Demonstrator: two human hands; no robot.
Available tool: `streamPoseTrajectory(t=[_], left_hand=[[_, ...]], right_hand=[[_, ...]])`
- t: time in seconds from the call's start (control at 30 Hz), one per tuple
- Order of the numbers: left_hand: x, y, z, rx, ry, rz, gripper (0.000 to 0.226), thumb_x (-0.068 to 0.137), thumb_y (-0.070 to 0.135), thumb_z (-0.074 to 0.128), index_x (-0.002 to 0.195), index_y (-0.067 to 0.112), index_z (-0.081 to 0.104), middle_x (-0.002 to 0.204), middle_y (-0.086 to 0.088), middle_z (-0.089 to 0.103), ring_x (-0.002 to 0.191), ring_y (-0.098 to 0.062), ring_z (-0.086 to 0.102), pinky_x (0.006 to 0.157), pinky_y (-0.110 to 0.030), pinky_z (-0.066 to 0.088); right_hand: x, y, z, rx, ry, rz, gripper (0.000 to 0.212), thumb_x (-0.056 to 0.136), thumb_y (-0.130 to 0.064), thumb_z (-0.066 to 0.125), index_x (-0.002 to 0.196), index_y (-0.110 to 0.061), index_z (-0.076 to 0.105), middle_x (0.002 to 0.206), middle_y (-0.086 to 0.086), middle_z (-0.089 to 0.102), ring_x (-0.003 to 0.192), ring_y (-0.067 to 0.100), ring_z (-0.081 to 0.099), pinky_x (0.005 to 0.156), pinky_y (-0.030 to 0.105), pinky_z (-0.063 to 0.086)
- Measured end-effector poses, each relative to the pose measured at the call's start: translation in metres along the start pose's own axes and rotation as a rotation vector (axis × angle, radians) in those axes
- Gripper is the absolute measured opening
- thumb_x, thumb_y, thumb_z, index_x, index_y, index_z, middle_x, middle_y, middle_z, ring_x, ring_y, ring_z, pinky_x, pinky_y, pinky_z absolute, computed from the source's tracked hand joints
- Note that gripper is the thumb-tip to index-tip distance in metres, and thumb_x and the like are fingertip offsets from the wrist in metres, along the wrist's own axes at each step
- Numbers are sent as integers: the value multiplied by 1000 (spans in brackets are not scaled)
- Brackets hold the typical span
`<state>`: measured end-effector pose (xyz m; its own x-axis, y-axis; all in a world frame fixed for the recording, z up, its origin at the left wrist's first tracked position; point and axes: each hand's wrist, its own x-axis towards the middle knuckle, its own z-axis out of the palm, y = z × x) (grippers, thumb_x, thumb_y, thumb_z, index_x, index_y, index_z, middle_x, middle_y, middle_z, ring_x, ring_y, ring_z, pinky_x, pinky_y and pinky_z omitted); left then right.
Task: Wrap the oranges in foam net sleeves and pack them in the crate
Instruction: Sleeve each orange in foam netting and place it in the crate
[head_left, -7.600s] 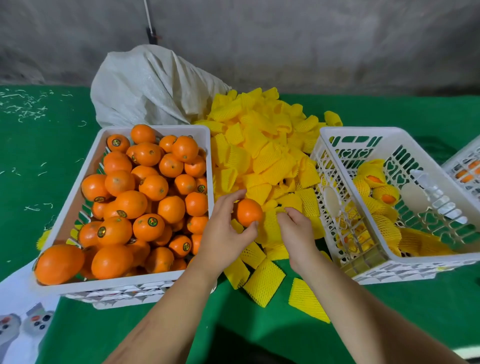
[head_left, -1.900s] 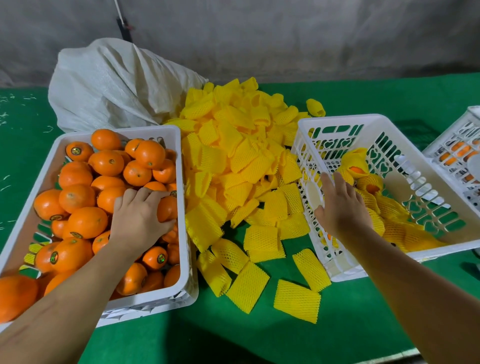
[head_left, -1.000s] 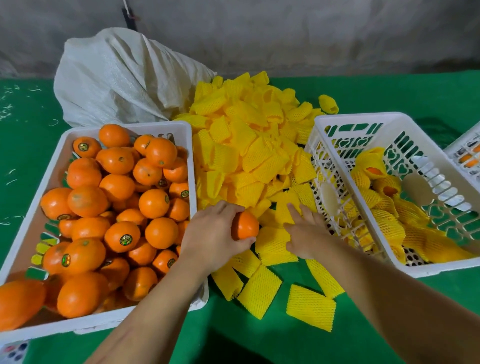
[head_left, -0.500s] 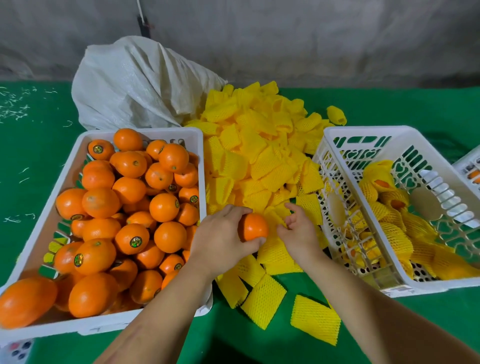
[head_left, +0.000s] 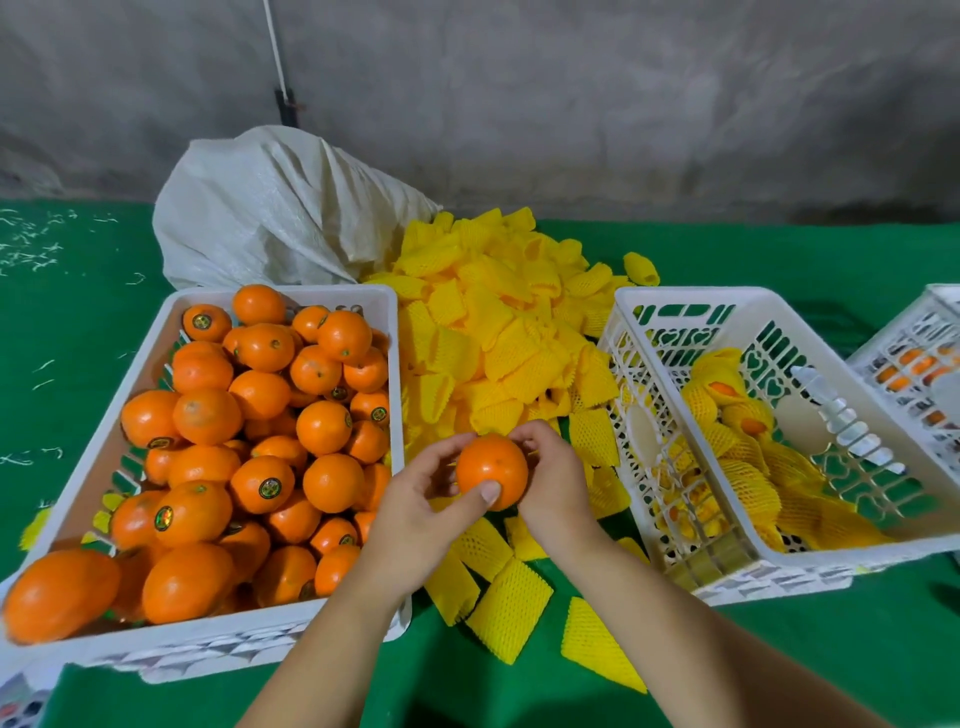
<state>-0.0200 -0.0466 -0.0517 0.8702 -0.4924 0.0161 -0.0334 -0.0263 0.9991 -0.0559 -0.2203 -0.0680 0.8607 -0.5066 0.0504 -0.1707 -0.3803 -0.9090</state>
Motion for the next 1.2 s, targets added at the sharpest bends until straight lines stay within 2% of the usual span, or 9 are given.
streamPoseTrajectory(t=[0.17,0.27,0.37,0.6,0.73,0.83,0.9,1.07,1.2], left_hand=[[2,9,-9,-26,-81,-28,50,75,49,87,123,48,70,156,27,36,120,13,59,94,-27,58],[2,11,-10,-91,-105,-102,60,69,54,89,124,40,70,136,10,66,116,-14,69,91,-30,59],[4,13,-11,-99,-77,-127,68,68,55,86,128,28,69,120,1,75,113,-19,71,88,-28,59],[7,5,-5,98,-11,-81,73,73,47,92,138,39,57,136,6,59,118,-15,64,99,-39,58],[9,-1,0,266,65,27,83,81,47,88,149,43,42,136,12,43,122,1,50,95,-15,45],[12,-2,4,248,176,13,79,70,67,81,139,43,49,132,11,44,119,0,52,92,-17,47],[15,-4,6,221,256,3,83,65,69,78,137,36,52,132,9,47,117,-4,54,90,-21,49],[22,-12,5,44,327,-9,64,72,29,83,126,29,50,119,-4,64,101,-19,67,80,-35,58],[21,-14,3,-57,323,-34,59,80,1,81,116,30,44,102,-4,65,78,-3,66,67,-31,55]], right_hand=[[-3,-5,-6,6,-31,-24,42,90,4,67,91,-37,57,97,-5,65,90,15,61,73,25,45],[-2,-8,-8,30,-60,-18,42,93,4,64,93,-38,59,100,-4,65,92,15,62,72,24,46],[-1,-11,-9,48,-107,-16,40,94,1,66,96,-38,62,105,-6,67,96,12,64,75,23,51],[4,-15,-16,130,-43,7,24,98,-11,70,93,-34,64,86,-2,68,74,9,60,66,31,50],[1,-27,-25,171,-38,-54,18,95,-16,74,93,-31,66,66,-13,58,62,5,50,59,31,42],[-9,-38,-26,130,-82,-109,18,96,-17,73,96,-33,67,76,-1,66,69,19,59,62,43,48],[-19,-45,-24,69,-110,-188,19,97,-19,72,96,-36,66,86,-15,67,77,6,62,66,35,51],[-44,-48,-11,-165,-73,-450,13,99,-20,69,111,-24,69,105,-19,58,92,-8,52,75,14,46],[-47,-47,-5,-150,-106,-484,21,95,-23,69,114,-28,60,100,-21,52,89,-5,51,71,11,43]])
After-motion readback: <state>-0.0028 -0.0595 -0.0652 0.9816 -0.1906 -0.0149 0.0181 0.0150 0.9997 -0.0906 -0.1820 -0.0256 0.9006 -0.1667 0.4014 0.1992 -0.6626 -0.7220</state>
